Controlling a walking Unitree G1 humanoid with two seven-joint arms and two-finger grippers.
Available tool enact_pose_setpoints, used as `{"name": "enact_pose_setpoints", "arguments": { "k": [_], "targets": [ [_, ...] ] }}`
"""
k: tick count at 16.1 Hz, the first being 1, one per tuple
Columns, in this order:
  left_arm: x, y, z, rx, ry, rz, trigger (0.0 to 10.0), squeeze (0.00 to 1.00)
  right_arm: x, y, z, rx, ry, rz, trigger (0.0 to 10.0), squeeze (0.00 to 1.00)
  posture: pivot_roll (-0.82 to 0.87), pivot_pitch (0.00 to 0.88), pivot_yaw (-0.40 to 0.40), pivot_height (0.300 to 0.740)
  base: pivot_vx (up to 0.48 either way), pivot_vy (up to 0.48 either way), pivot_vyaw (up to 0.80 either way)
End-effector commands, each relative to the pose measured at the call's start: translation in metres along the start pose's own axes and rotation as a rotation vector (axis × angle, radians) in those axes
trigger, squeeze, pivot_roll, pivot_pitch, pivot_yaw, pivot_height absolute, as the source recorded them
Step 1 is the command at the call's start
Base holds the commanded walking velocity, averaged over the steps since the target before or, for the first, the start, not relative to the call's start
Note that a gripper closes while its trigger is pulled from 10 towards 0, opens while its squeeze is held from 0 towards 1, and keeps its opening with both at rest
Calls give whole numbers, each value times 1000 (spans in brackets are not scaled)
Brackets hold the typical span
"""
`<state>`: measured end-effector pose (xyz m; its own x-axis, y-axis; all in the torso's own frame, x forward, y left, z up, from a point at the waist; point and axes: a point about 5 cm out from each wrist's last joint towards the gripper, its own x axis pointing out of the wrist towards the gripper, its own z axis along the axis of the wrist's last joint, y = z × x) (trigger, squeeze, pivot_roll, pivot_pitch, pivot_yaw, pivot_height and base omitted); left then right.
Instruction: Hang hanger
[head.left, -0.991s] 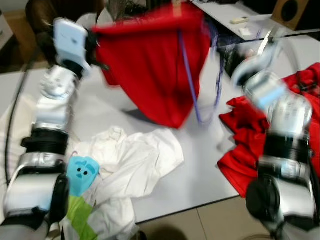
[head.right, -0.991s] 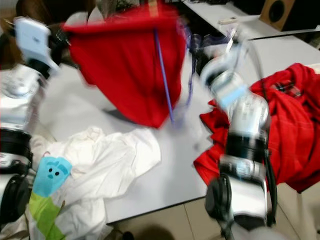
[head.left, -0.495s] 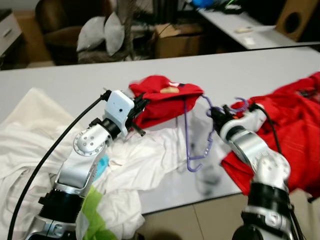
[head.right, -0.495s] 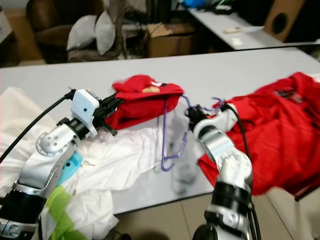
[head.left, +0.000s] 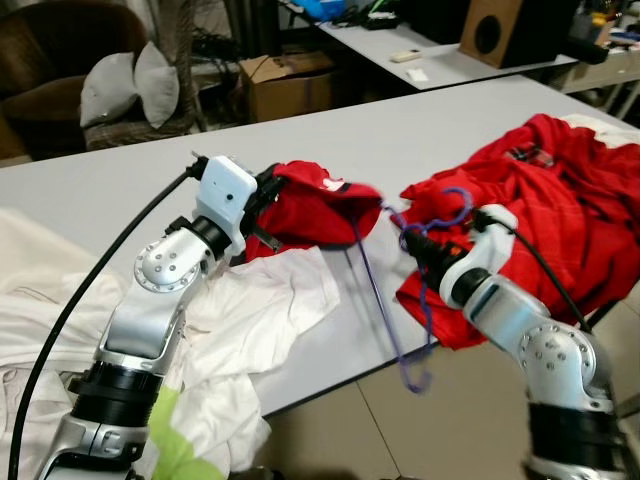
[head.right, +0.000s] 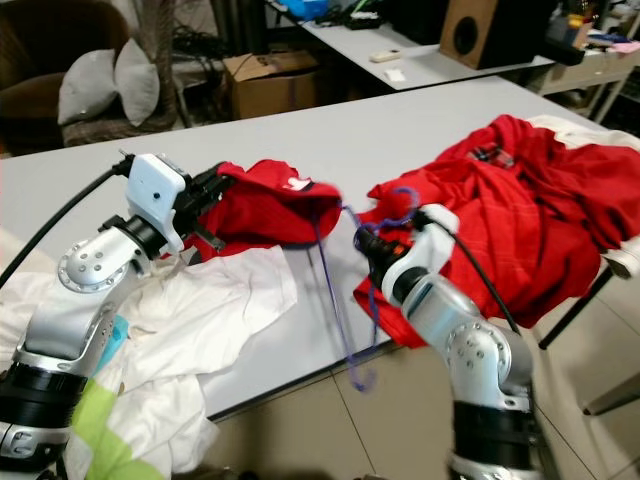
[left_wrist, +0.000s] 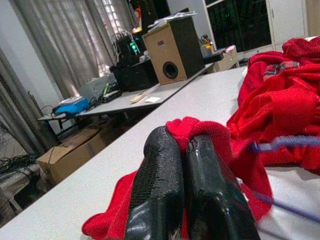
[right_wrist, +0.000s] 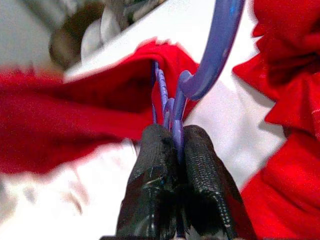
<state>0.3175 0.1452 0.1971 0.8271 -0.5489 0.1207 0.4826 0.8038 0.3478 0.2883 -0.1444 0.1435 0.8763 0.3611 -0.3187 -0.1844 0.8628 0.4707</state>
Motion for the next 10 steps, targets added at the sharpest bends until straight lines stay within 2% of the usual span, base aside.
{"name": "enact_pose_setpoints", "arguments": {
  "k": [1, 2, 3, 5, 6, 8, 10],
  "targets": [
    [0, 6, 12, 23, -36, 1, 0, 0, 0, 2, -2, -108, 14, 1, 10000, 0, -57, 0, 47, 740, 0, 0, 0],
    [0, 5, 13, 20, -42, -5, 0, 0, 1, 1, -3, -137, 17, -3, 10000, 0, -57, 0, 47, 740, 0, 0, 0],
    [-1, 4, 14, 9, -55, -21, 0, 0, 6, -2, -4, -209, 17, -10, 10000, 0, -60, 0, 51, 740, 0, 0, 0],
    [-1, 2, 14, -2, -61, -54, 0, 0, 19, -5, -6, -269, 12, -16, 10000, 0, -58, 0, 51, 740, 0, 0, 0],
    [0, 2, 14, -4, -62, -57, 0, 0, 20, -5, -6, -268, 11, -14, 10000, 0, -58, 0, 51, 740, 0, 0, 0],
    [-1, 0, 15, -4, -54, -79, 0, 0, 28, -4, 5, -258, -60, -20, 10000, 0, -52, 0, 48, 740, 0, 0, 0],
    [-3, 2, 15, 3, -43, -81, 0, 0, 31, 1, 13, -289, -101, 3, 10000, 0, -49, 0, 43, 740, 0, 0, 0]
  ]
}}
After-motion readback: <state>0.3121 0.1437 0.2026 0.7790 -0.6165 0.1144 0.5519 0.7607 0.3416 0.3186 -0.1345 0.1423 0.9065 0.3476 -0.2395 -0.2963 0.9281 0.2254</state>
